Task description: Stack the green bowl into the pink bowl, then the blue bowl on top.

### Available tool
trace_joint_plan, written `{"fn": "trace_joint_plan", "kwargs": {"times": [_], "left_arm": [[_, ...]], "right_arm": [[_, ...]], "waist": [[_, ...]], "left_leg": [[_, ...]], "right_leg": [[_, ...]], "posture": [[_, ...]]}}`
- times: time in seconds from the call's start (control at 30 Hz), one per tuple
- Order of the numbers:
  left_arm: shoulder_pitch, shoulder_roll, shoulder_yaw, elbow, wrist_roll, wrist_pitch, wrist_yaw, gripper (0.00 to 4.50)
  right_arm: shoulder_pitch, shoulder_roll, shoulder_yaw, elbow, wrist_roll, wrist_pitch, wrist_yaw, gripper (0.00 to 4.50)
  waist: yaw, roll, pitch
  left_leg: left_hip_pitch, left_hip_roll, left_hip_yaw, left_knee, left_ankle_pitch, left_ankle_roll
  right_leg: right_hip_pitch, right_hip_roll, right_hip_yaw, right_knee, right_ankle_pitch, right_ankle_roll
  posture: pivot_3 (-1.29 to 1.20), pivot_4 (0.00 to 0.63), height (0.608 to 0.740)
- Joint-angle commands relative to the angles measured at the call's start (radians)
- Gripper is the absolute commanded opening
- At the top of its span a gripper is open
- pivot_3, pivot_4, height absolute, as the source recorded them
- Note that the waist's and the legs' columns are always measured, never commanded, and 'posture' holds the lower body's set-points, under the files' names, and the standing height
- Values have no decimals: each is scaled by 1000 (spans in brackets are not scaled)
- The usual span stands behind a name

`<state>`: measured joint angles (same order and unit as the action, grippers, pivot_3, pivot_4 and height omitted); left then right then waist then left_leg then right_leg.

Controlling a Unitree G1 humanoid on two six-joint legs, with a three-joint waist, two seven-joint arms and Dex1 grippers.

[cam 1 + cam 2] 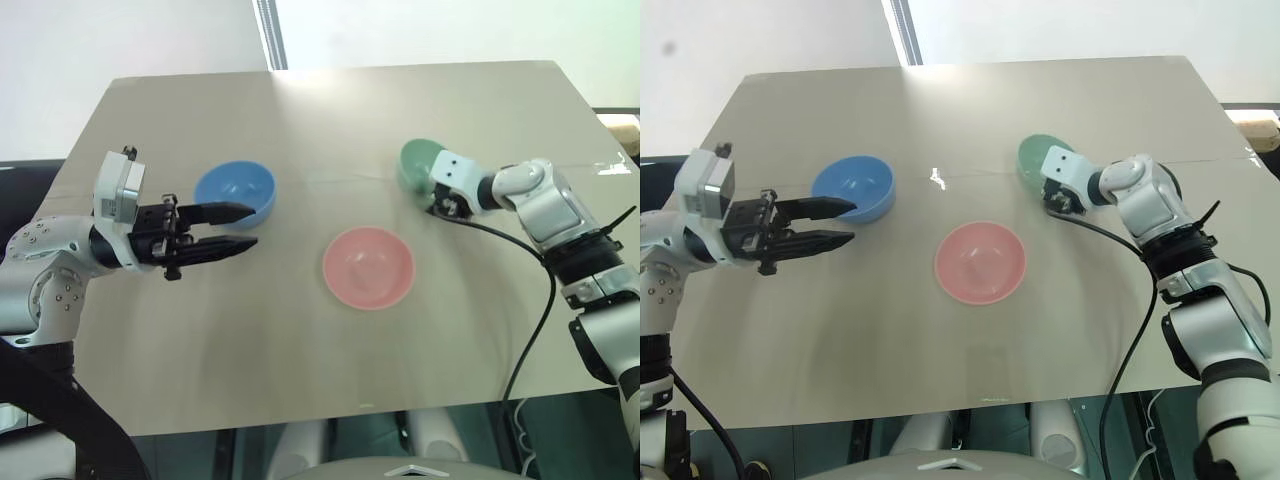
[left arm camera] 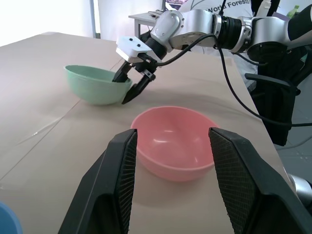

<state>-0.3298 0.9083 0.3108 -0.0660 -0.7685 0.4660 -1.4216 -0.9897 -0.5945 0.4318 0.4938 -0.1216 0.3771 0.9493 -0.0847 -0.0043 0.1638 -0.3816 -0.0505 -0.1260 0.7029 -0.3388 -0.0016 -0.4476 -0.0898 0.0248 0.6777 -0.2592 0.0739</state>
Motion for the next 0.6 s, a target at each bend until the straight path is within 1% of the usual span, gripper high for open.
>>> {"fn": "trace_joint_plan", "kwargs": {"times": [0.03, 0.23, 0.33, 0.6], "left_arm": [[3, 13, 40, -20, -10, -16, 0, 2454], [9, 14, 45, -25, -15, -14, 2, 2454], [10, 15, 50, -23, -14, -15, 4, 2454], [6, 17, 87, 29, -1, -28, 23, 2454]], "right_arm": [[-28, 2, -24, -1, -24, -36, 10, 33], [-2, -3, -37, -66, -21, -55, 62, 33], [30, -11, -68, -207, 42, -26, 135, 33], [63, -74, -130, -645, 205, 169, 270, 33]], "waist": [[-2, 0, 0], [-8, 0, 0], [-9, 0, 0], [-5, 0, 0]], "left_leg": [[0, 0, 0, 0, 0, 0], [0, 0, 0, 0, 0, 0], [0, 0, 0, 0, 0, 0], [0, 0, -2, 1, 0, 0]], "right_leg": [[0, 0, 0, 0, 0, 0], [0, 0, 0, 0, 0, 0], [0, 0, 0, 0, 0, 0], [0, 0, -1, 1, 0, 0]], "posture": [[0, 150, 740], [0, 150, 740], [0, 150, 740], [0, 150, 740]]}}
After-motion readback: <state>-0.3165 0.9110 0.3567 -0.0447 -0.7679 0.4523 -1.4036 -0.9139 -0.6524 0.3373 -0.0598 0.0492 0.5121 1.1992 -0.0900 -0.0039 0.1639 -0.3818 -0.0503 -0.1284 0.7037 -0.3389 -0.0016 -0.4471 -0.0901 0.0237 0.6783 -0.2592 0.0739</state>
